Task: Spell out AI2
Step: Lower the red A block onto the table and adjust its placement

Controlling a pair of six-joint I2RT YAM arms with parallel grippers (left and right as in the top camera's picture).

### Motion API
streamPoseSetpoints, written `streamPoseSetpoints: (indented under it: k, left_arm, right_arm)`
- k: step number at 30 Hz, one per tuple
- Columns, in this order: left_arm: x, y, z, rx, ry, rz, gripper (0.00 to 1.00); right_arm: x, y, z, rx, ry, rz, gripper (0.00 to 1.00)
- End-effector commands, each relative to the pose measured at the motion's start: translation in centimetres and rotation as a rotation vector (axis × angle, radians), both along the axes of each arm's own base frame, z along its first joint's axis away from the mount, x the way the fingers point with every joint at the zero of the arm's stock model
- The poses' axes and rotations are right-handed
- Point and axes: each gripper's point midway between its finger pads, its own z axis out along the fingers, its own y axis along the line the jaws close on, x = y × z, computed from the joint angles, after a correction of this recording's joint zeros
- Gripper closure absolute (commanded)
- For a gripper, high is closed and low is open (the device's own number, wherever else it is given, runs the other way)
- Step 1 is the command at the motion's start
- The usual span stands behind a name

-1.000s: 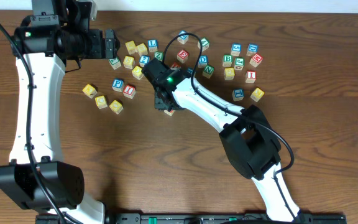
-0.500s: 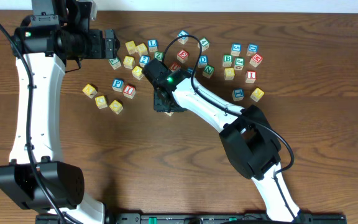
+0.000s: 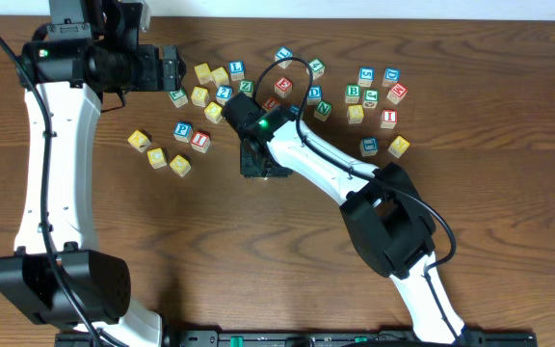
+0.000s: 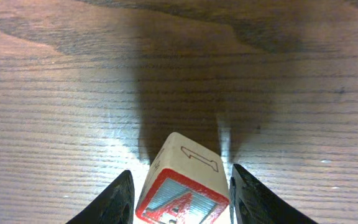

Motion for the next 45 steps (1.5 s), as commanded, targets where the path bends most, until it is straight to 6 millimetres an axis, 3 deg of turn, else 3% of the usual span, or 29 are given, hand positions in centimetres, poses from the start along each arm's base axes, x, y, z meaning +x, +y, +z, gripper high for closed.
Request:
streamPoseSetpoints:
  k: [1, 17, 26, 36, 45]
  left_arm:
    - [0.3, 0.1, 1.0, -0.005, -0.024, 0.005, 0.02]
    - [0.3, 0.1, 1.0, -0.005, -0.024, 0.005, 0.03]
    - [0.3, 0.1, 1.0, -0.005, -0.024, 0.005, 0.03]
    - [0.3, 0.1, 1.0, -0.005, -0.024, 0.005, 0.02]
    - [0.3, 0.1, 1.0, -0.006, -0.024, 0.005, 0.03]
  right_arm:
    - [0.6, 0.1, 0.7, 0.019, -0.014, -0.009, 0.55]
    - [2.2, 0.5, 1.1, 0.007, -0.101, 0.077, 0.6]
    - [2.1, 0.3, 1.0, -0.001, -0.098, 0.074, 0.65]
    - [1.7, -0.2, 0.9, 0.002, -0.068, -0.067, 0.67]
    - [1.7, -0.2, 0.9, 0.007, -0.065, -0.092, 0.67]
